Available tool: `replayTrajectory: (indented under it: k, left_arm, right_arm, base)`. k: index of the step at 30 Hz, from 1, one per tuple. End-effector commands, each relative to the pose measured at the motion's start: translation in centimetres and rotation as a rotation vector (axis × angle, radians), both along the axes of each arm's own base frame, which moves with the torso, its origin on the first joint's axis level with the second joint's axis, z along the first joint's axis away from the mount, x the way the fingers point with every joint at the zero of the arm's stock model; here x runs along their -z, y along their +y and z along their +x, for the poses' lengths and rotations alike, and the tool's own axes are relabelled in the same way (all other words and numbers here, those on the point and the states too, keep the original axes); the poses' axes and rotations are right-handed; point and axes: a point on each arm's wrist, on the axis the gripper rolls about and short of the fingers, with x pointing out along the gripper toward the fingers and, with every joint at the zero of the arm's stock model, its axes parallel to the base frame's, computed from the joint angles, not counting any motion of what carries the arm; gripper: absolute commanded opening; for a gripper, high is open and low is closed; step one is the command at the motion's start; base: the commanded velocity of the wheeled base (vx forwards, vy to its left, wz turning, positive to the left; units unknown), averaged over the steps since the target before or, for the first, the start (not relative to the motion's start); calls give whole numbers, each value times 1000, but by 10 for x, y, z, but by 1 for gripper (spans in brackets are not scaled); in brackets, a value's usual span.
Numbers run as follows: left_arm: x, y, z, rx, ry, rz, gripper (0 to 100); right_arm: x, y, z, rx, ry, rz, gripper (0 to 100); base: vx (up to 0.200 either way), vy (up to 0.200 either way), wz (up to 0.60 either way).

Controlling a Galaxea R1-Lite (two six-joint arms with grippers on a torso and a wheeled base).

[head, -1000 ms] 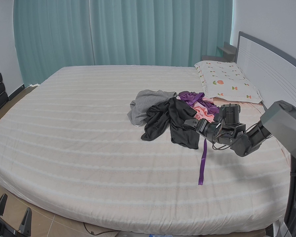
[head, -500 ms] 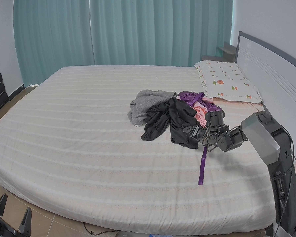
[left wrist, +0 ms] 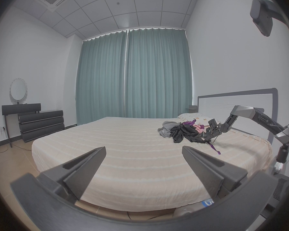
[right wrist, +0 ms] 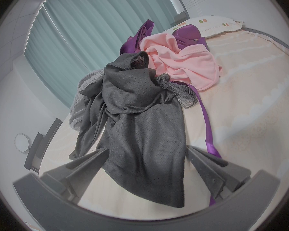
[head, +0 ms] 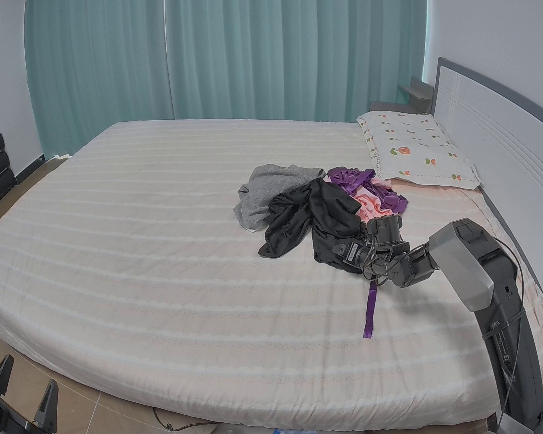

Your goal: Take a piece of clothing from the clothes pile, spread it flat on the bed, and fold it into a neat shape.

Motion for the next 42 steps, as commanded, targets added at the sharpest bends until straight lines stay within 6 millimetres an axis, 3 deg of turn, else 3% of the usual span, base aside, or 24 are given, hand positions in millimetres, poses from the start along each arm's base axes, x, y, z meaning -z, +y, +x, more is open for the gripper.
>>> replayTrajectory:
  k: [1, 8, 12, 15, 16, 19, 23, 24, 26, 27, 28, 29, 30, 32, 33, 37, 38, 40, 42]
  left_arm:
    - [5, 0, 0, 0, 3, 0, 100]
    - [5, 0, 0, 0, 3, -2, 100]
    - [5, 0, 0, 0, 3, -2, 100]
    - [5, 0, 0, 0, 3, -2, 100]
    - [5, 0, 0, 0, 1, 0, 100]
    - [5, 0, 0, -2, 1, 1, 100]
    - [5, 0, 0, -2, 0, 3, 100]
    - [5, 0, 0, -2, 0, 3, 100]
    - [5, 0, 0, 1, 1, 6, 100]
    - [5, 0, 0, 1, 1, 6, 100]
    - [5, 0, 0, 3, -7, 10, 100]
    - [5, 0, 0, 1, -7, 10, 100]
    - [5, 0, 0, 0, -7, 26, 100]
    - [5, 0, 0, 3, -7, 32, 100]
    - [5, 0, 0, 12, -3, 29, 100]
    - [4, 0, 0, 15, -16, 40, 100]
    - [-2, 0, -1, 19, -40, 24, 100]
    - [-50, 0, -12, 36, -193, -73, 100]
    - [-86, 0, -3, 64, -168, -217, 100]
  right_arm:
    - [4, 4, 1, -7, -1, 1, 0]
    - [2, 7, -1, -8, 0, 3, 0]
    - [-9, 7, -3, 13, -3, 27, 0]
    - [-24, 5, -10, 40, 5, 75, 0]
    - [-41, 4, -14, 52, -12, 123, 0]
    - [-65, 1, -28, 70, -59, 196, 0]
    - [-101, -8, -73, -2, -126, 291, 0]
    - [-101, -8, -73, -2, -126, 291, 0]
    - [-119, -11, -107, -58, -168, 325, 0]
    - [-121, -11, -111, -62, -173, 327, 0]
    - [-131, -10, -129, -83, -199, 339, 0]
    - [-132, -10, -131, -85, -203, 341, 0]
    - [-145, -10, -150, -106, -250, 357, 0]
    - [-152, -12, -158, -113, -276, 364, 0]
    - [-168, -14, -176, -127, -349, 383, 0]
    - [-205, -21, -215, -177, -469, 432, 0]
    - [-214, -22, -224, -198, -492, 444, 0]
    - [-232, -23, -239, -234, -540, 467, 0]
    - [-249, -24, -248, -255, -601, 484, 0]
  base:
    - [0, 0, 0]
    - [0, 0, 0]
    - [0, 0, 0]
    - [0, 0, 0]
    - [0, 0, 0]
    - [0, 0, 0]
    - [0, 0, 0]
    - [0, 0, 0]
    - [0, 0, 0]
    - [0, 0, 0]
    - [0, 0, 0]
    - [0, 0, 0]
    - [0, 0, 0]
    - [0, 0, 0]
    - [0, 0, 0]
    - [0, 0, 0]
    - [0, 0, 0]
    - [0, 0, 0]
    - [0, 0, 0]
